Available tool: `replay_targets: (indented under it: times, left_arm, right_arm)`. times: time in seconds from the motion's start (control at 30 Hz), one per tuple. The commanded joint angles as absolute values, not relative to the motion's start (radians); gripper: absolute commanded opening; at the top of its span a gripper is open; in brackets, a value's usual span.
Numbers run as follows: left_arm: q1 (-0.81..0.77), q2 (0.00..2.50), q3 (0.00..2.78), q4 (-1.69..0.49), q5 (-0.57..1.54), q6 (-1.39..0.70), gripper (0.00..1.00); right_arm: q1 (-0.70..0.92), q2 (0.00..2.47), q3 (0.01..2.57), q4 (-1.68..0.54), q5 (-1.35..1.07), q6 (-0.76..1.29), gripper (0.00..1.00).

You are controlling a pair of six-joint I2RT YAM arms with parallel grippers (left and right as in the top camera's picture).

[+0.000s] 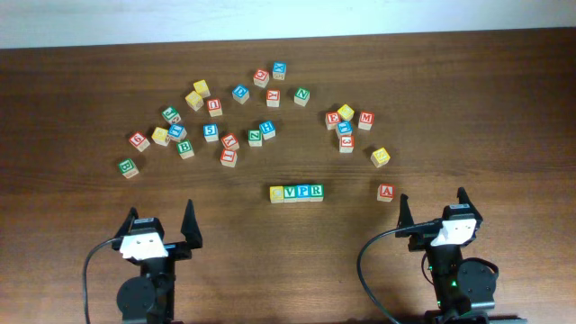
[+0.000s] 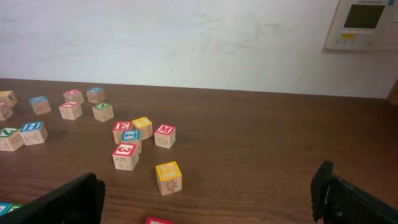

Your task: Spell out CVPR

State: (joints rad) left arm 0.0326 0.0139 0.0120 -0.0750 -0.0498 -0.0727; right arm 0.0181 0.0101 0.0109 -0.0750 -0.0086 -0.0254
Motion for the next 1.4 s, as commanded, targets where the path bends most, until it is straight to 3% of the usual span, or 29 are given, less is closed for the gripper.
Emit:
replay_targets:
  times: [0.0,1.37]
  left_arm:
    - [0.038,0.005,0.008,-0.079,-0.068,-0.073,0.99]
    - [0.038,0.005,0.009,-0.083,-0.022,-0.052,0.99]
  right_arm:
    - [0.011,0.004,0.006,-0.081,-0.008,-0.015,0.98]
    - [0.011,0.003,0.006,-0.081,-0.012,0.001,0.98]
